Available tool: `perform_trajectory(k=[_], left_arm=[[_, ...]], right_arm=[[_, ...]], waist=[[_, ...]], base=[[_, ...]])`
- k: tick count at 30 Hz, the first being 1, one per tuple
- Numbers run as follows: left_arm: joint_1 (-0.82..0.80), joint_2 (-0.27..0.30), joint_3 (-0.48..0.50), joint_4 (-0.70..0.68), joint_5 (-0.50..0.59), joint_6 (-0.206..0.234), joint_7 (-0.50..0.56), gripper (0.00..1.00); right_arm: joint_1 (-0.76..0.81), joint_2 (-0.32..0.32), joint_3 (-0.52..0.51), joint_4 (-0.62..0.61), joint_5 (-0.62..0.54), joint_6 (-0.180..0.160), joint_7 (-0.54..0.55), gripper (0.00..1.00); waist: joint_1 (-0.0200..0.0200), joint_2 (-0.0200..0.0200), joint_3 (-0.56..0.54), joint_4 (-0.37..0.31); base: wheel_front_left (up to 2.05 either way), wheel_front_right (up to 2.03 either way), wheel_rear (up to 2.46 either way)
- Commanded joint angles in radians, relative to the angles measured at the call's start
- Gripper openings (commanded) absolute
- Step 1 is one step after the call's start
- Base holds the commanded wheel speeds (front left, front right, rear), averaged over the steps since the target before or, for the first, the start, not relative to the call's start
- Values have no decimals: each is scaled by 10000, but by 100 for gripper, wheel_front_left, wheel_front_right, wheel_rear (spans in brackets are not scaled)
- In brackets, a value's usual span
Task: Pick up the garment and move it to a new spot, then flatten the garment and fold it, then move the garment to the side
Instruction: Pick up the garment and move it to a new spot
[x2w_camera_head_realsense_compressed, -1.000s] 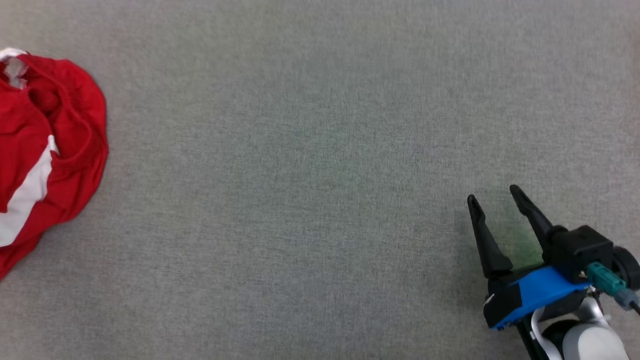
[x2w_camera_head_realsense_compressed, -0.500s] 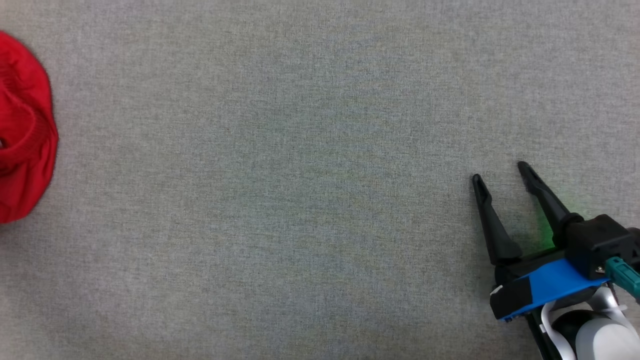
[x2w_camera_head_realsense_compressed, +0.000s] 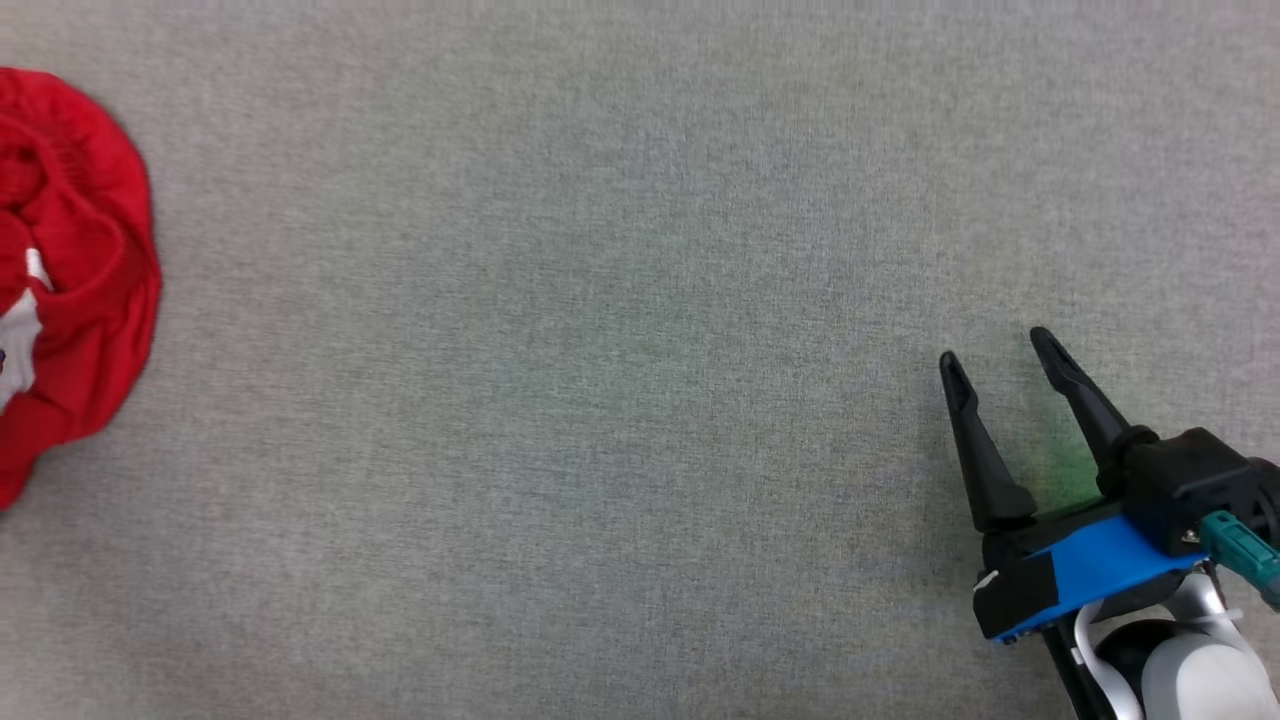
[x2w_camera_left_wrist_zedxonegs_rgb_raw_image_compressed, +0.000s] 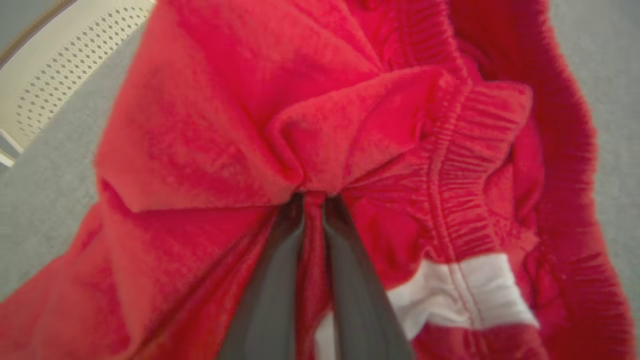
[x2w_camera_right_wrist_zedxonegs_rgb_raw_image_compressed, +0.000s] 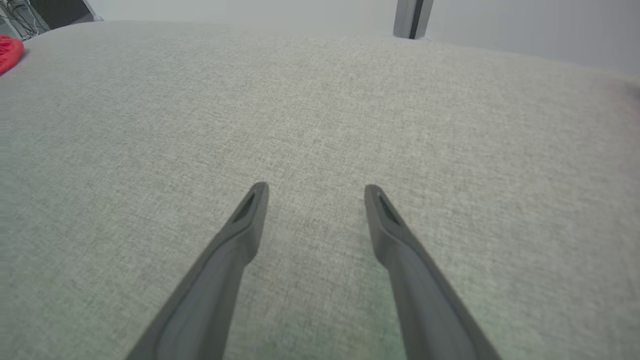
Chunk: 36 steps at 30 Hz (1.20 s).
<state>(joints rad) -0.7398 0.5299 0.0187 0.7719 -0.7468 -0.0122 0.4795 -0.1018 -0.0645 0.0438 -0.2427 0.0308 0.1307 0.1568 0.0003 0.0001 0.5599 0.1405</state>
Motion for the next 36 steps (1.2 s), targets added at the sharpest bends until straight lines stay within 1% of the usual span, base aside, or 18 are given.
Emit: perform_trajectory(k=[1,5,8,11,14,19,23,26,31,32,36], left_arm=[[-147,79,-49,45,63,-158,-97,0],[-463,406,-81,-224,136,-571,-584,0],[-689,583,-223,-599,266,-756,-740,0],[-979,748,-495,-1251,437,-880,-721,0],[-1145,724,-839,-2140,564,-946,-440,0],[-1221,316,-1588,-4032,826,-867,165,0],[-979,-344,-2096,-5585,528,-813,733,0],[-631,-898,-2521,-6510,294,-761,1040,0],[-12,-1584,-3416,-7423,51,-851,1373,0],[-12,-1584,-3416,-7423,51,-851,1373,0],[616,-1924,-3974,-7514,11,-920,1227,0]], right_arm=[[-175,26,35,104,64,2,-108,100],[-165,67,160,566,286,2,-342,100],[-111,100,224,937,465,2,-583,100],[-25,123,277,1323,649,2,-830,100],[127,132,282,1681,877,2,-1060,100],[363,141,319,2184,1378,2,-1441,100],[489,137,385,2400,1608,2,-1563,100],[471,137,407,2424,1687,2,-1595,100],[482,134,478,2406,1668,2,-1514,100],[482,134,478,2406,1668,2,-1514,100],[500,136,565,2408,1748,2,-1530,100]], waist=[[-3,-1,-231,-41],[-3,-1,-938,-34],[-3,-1,-1570,-76],[-3,-1,-2236,-154],[-3,-1,-2877,-264],[-3,-1,-3839,-532],[-3,-1,-4361,-853],[-3,-1,-4534,-1243],[-3,-1,-4572,-2136],[-3,-1,-4572,-2136],[-3,-1,-4479,-2914]], base=[[0,0,0],[0,0,0],[0,0,0],[0,0,0],[0,0,0],[0,0,0],[0,0,0],[0,0,0],[0,0,0],[0,0,0],[0,0,0]])
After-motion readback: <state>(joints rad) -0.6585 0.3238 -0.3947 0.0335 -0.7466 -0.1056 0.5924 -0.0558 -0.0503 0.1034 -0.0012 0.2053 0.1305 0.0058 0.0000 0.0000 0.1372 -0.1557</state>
